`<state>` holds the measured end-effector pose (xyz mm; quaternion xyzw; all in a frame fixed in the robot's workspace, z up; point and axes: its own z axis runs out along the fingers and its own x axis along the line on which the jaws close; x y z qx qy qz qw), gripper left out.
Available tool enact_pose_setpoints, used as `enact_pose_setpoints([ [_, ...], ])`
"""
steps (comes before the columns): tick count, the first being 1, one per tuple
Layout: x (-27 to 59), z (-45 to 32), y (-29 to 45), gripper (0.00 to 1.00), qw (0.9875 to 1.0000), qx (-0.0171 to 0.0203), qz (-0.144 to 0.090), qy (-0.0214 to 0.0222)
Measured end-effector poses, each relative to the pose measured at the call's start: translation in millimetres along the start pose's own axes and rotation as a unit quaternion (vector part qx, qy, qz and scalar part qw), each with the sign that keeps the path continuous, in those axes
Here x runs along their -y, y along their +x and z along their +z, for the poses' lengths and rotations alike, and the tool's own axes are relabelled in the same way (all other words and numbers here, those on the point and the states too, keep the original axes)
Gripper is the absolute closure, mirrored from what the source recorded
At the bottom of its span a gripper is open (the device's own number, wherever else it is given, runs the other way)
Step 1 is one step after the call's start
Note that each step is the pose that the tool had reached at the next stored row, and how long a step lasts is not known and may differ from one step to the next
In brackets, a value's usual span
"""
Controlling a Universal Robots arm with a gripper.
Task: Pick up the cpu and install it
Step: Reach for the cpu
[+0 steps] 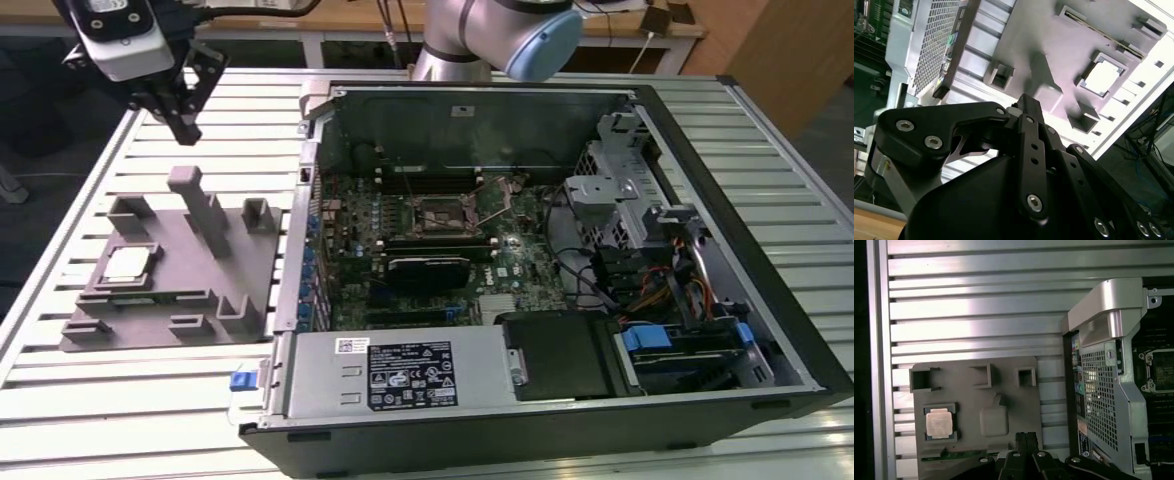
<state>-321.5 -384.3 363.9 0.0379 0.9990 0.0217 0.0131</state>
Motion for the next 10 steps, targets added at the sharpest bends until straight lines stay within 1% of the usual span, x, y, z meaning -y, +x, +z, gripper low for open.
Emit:
enact_pose_setpoints([
  [10,1.8,6.9,20.1,0.89,1.0000,0.0000,0.000,0.0000],
])
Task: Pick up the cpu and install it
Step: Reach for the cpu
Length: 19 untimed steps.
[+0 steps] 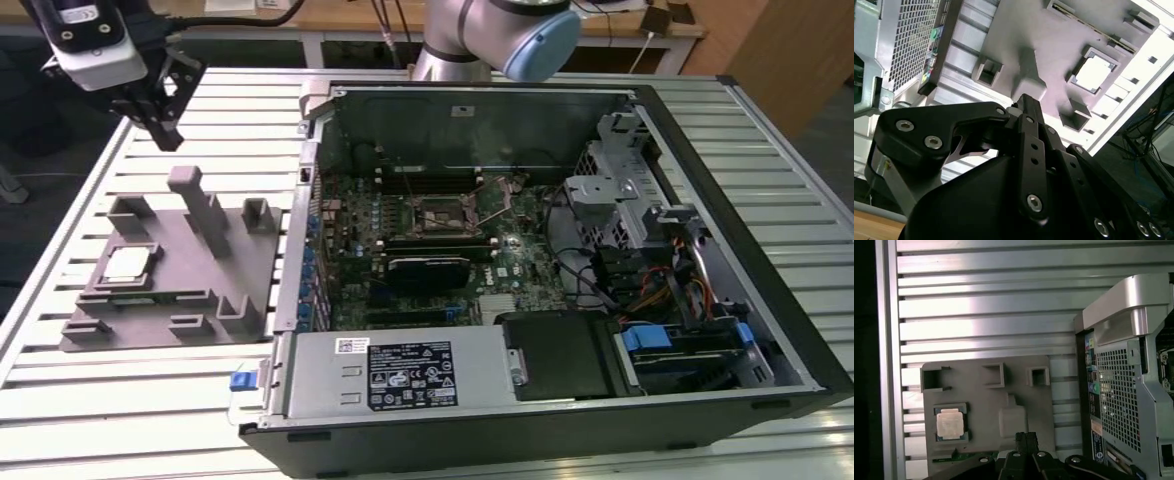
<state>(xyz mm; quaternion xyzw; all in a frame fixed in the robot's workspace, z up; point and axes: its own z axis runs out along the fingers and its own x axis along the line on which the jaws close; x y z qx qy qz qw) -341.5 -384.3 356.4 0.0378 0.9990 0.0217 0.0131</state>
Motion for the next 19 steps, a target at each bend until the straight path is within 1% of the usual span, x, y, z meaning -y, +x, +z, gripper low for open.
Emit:
enact_pose_setpoints([
  [19,3.6,20.9,36.4,0.89,1.0000,0.0000,0.000,0.0000],
])
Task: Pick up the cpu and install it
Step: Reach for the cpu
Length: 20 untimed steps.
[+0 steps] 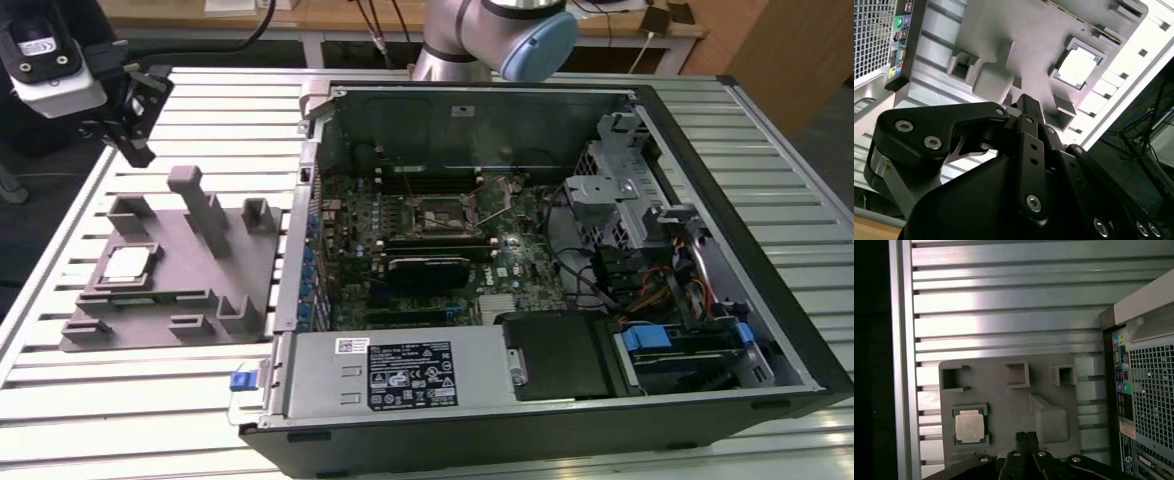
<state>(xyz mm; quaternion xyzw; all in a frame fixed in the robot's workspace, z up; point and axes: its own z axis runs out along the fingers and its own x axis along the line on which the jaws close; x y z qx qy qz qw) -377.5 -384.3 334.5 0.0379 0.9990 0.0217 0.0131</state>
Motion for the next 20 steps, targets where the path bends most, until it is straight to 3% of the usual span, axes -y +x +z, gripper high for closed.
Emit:
enact_pose_setpoints([
  [20,3.5,23.7,28.7,0.89,1.0000,-0.0002,0.000,0.0000],
])
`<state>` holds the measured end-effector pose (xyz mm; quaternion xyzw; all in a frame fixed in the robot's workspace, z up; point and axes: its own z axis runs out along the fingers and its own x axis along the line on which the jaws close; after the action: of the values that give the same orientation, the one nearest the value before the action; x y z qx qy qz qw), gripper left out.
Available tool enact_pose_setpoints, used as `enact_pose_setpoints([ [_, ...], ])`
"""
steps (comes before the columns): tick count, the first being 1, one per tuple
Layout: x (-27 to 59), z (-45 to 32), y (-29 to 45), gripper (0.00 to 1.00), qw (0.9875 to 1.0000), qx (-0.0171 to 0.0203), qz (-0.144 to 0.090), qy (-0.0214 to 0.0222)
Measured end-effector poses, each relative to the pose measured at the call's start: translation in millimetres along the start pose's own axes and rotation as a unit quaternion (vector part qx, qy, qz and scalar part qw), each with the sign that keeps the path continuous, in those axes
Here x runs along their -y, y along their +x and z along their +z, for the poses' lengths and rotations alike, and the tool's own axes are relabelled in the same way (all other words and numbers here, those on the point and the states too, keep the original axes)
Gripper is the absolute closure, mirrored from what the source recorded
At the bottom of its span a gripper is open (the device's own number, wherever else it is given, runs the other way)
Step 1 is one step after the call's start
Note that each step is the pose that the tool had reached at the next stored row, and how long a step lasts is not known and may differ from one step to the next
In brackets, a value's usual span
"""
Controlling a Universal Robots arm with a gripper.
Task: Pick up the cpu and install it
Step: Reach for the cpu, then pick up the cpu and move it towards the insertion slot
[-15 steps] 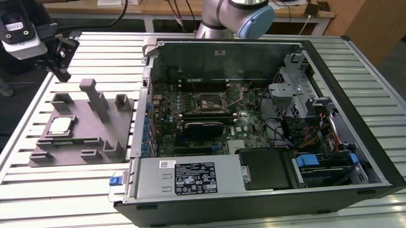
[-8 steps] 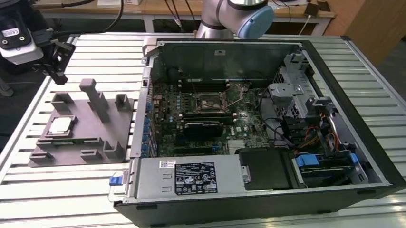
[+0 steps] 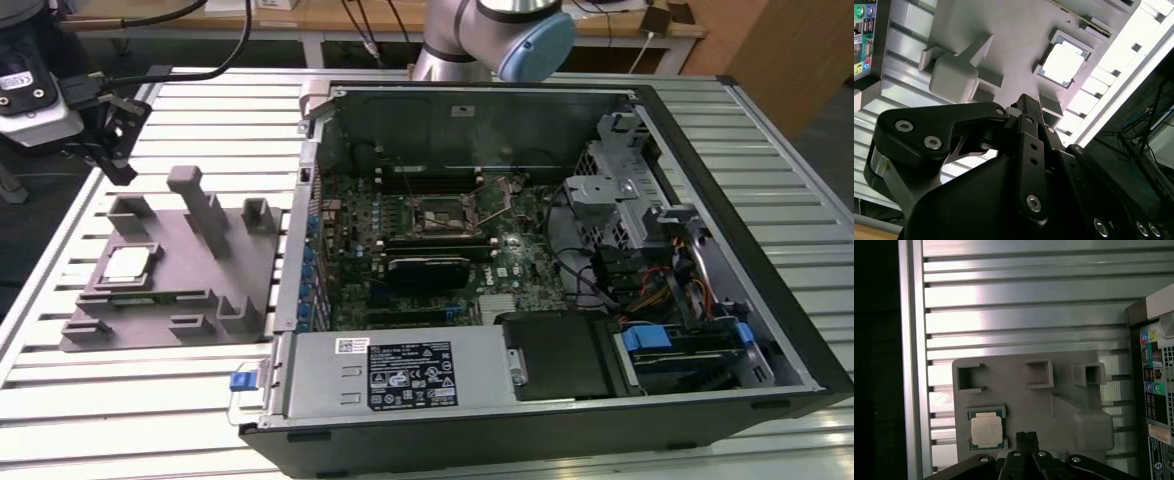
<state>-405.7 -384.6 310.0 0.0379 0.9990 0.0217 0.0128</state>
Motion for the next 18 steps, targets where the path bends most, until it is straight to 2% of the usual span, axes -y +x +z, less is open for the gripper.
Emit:
enact_pose_setpoints([
  [3,0.5,2.7,3.0,0.89,1.0000,0.0000,0.000,0.0000],
  [18,1.1,4.8,4.1,0.89,1.0000,-0.0001,0.000,-0.0009],
])
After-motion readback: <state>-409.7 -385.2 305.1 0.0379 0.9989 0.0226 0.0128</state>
